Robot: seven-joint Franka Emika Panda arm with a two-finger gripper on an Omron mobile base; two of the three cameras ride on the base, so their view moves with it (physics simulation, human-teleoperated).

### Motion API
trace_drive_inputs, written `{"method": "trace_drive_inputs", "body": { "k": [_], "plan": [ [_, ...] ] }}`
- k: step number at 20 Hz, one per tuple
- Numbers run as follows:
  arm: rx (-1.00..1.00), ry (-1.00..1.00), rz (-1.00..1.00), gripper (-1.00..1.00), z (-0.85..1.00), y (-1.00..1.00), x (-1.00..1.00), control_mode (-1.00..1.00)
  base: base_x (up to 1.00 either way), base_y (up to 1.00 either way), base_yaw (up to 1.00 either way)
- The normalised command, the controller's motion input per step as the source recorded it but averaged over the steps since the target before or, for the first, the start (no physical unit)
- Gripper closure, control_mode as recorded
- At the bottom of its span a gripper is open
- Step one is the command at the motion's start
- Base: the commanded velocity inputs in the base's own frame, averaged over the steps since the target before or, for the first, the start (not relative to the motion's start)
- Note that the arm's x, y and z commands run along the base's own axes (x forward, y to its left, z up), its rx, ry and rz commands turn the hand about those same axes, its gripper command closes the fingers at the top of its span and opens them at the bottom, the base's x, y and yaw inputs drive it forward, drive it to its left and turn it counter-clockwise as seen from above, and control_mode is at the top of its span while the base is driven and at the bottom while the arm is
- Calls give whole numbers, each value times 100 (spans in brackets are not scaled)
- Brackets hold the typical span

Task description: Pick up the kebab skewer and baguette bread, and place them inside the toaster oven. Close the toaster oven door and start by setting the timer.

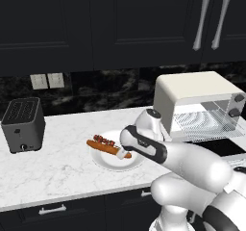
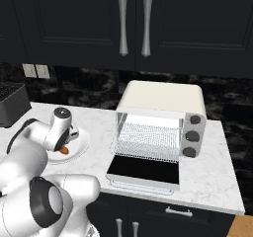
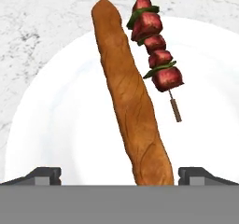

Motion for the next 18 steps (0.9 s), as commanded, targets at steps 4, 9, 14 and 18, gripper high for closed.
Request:
{"method": "trace_drive_inputs", "body": {
  "k": [4, 9, 14, 18],
  "plan": [
    [8, 0, 0, -100, -12, 0, 16, -100, 0, 0, 0],
    [4, 0, 0, -100, -13, 0, 27, -100, 0, 0, 0],
    [1, 0, 0, -100, -18, 5, 36, -100, 0, 0, 0],
    [0, 0, 0, -100, -25, 17, 8, -100, 0, 0, 0]
  ]
}}
